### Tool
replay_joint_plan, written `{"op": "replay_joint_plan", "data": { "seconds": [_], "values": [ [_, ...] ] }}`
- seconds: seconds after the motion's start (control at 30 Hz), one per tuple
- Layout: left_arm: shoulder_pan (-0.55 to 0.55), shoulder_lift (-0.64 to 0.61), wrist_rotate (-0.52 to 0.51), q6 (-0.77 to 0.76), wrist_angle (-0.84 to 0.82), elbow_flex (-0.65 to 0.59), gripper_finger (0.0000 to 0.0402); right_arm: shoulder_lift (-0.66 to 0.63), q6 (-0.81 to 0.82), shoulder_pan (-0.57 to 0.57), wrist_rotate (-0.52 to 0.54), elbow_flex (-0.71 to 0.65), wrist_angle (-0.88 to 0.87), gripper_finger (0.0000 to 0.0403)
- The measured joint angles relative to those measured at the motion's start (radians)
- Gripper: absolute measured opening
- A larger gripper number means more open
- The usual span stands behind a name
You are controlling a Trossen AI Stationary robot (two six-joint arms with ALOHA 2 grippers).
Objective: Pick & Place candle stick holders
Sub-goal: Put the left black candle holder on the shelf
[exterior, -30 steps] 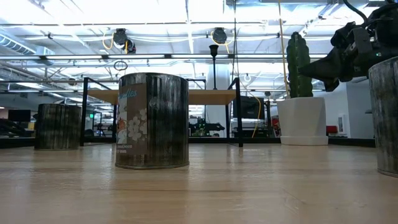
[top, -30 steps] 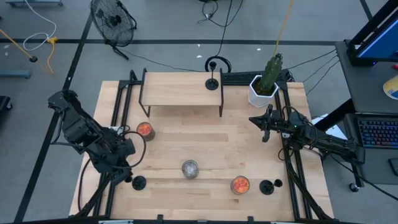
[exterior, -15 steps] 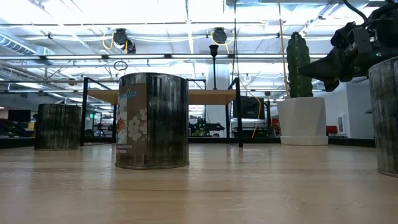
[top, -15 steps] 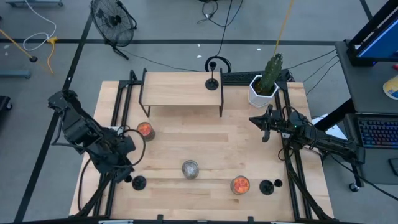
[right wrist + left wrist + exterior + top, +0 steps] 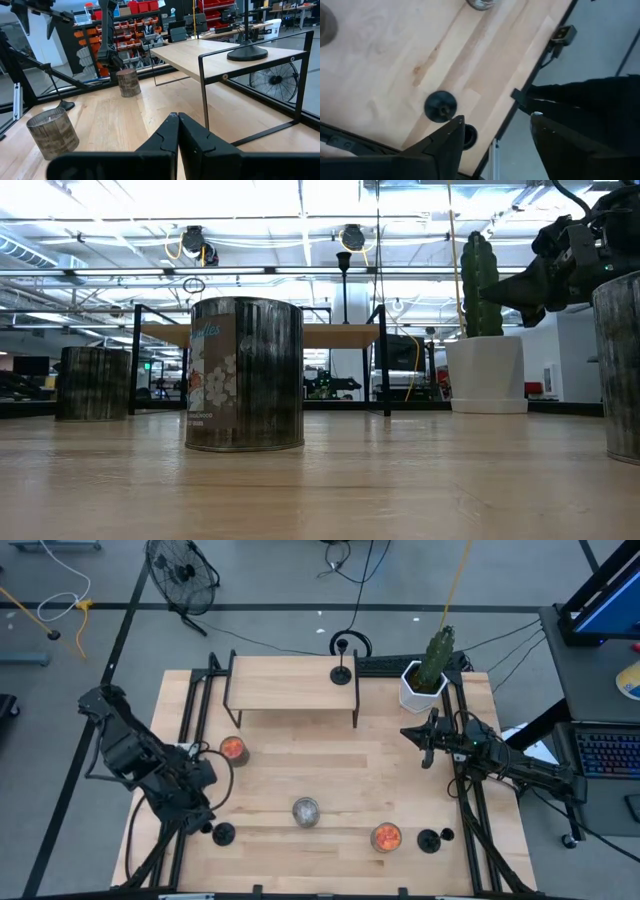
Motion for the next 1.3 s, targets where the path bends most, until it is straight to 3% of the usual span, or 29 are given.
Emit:
{"op": "replay_joint_plan", "data": {
  "seconds": [0.3, 0.53, 0.73, 0.87, 1.07, 1.3],
  "values": [
    [-0.052, 0.001, -0.018, 0.037, -0.010, 0.000, 0.0244, 0.000, 0.000, 0.000, 0.000, 0.000, 0.000, 0.0000],
    [-0.060, 0.002, -0.014, -0.115, -0.125, 0.000, 0.0244, 0.000, 0.000, 0.000, 0.000, 0.000, 0.000, 0.0000],
    [-0.061, 0.009, 0.009, -0.204, -0.131, 0.000, 0.0244, 0.000, 0.000, 0.000, 0.000, 0.000, 0.000, 0.0000],
    [-0.060, 0.055, 0.021, -0.206, -0.140, 0.000, 0.0244, 0.000, 0.000, 0.000, 0.000, 0.000, 0.000, 0.0000],
    [-0.067, 0.143, 0.164, -0.187, -0.218, 0.000, 0.0244, 0.000, 0.000, 0.000, 0.000, 0.000, 0.000, 0.0000],
    [-0.079, 0.186, 0.128, -0.187, -0.249, 0.000, 0.0244, 0.000, 0.000, 0.000, 0.000, 0.000, 0.000, 0.0000]
  ]
}}
